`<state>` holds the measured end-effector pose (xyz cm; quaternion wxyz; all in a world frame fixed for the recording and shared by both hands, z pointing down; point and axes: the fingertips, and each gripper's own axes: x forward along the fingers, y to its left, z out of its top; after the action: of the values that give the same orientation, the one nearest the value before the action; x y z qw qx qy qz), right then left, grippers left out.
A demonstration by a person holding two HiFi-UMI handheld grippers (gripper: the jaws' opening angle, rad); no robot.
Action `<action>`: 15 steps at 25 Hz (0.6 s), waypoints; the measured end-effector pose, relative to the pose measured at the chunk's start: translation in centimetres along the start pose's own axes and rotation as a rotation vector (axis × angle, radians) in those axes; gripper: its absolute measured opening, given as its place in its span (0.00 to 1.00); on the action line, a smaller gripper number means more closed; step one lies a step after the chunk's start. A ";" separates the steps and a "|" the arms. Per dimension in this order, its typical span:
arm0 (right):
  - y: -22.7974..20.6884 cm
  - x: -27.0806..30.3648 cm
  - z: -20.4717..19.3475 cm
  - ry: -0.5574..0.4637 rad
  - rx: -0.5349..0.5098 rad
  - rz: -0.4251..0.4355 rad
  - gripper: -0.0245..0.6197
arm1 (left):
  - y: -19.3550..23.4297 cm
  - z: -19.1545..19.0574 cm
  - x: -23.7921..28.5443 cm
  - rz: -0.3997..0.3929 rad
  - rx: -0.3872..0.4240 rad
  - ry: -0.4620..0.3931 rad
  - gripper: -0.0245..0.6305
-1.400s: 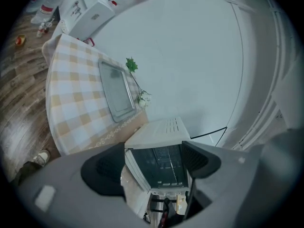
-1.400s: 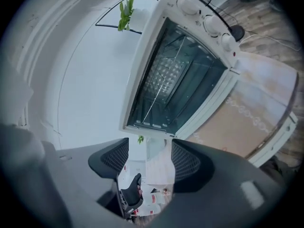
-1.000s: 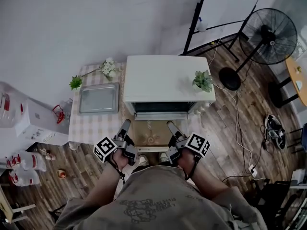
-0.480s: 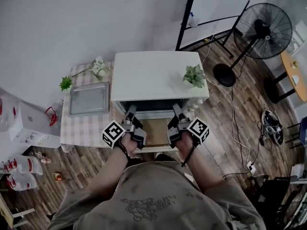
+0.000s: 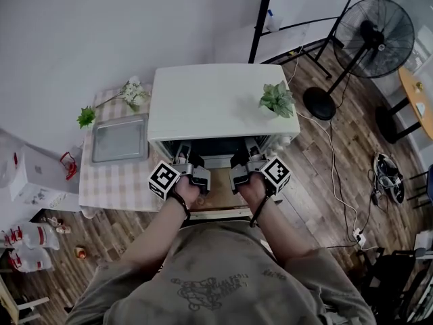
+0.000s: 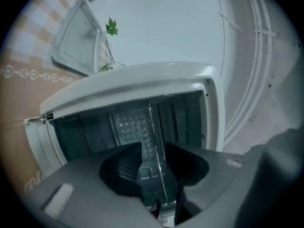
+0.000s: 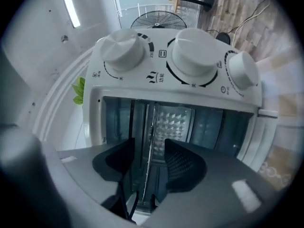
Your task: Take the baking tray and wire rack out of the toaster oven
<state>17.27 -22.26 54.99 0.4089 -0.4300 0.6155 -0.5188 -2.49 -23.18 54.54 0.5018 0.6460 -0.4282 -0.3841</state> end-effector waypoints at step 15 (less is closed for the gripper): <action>-0.2 4.3 1.4 -0.060 -0.005 0.044 0.28 | 0.1 2.0 4.1 -0.073 0.059 -0.083 0.18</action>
<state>17.36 -26.78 54.80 0.4376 -0.4327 0.6135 -0.4949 -2.99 -27.74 53.98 0.4501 0.6590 -0.4361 -0.4159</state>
